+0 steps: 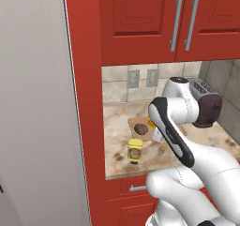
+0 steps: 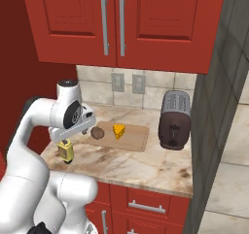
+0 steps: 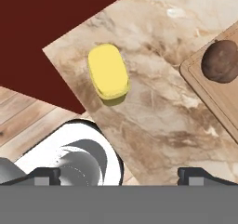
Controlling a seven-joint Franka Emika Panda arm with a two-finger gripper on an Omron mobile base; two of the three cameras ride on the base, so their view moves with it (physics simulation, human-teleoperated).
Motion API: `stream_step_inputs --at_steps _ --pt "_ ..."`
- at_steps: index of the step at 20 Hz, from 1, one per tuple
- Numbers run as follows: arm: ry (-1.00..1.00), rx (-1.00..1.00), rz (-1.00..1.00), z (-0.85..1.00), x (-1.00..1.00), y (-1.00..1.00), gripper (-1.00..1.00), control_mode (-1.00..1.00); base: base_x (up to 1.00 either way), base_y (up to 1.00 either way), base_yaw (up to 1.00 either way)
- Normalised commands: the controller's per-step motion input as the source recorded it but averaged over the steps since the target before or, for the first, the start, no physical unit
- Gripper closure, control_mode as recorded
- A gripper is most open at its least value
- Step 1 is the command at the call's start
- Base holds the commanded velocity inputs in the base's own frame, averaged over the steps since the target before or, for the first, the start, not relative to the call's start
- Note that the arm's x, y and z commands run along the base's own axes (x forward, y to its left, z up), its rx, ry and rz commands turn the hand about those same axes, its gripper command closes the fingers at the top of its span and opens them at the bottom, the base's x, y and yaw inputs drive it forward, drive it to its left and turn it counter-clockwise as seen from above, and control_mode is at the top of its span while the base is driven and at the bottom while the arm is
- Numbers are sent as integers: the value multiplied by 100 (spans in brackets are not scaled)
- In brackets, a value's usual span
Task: Retrieve the reheated potato from the microwave, then place the potato, cheese, and condiment on the cutting board.
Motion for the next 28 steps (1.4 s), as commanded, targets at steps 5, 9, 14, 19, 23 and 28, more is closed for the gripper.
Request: stream_step_inputs --at_steps 5,9,14,19,23,28 --pt "0 0 0 5 -10 21 -100 -100 0 0 0" --pt "0 -1 -4 1 -11 16 -100 -100 0 0 0" --pt "0 -1 -12 0 -6 15 -100 -100 0 0 0" --pt "0 0 -1 -2 7 23 -100 -100 0 0 0" --pt "0 -1 0 -7 7 25 -100 -100 0 0 0" --pt "0 -3 0 -14 10 12 -100 -100 0 0 0"
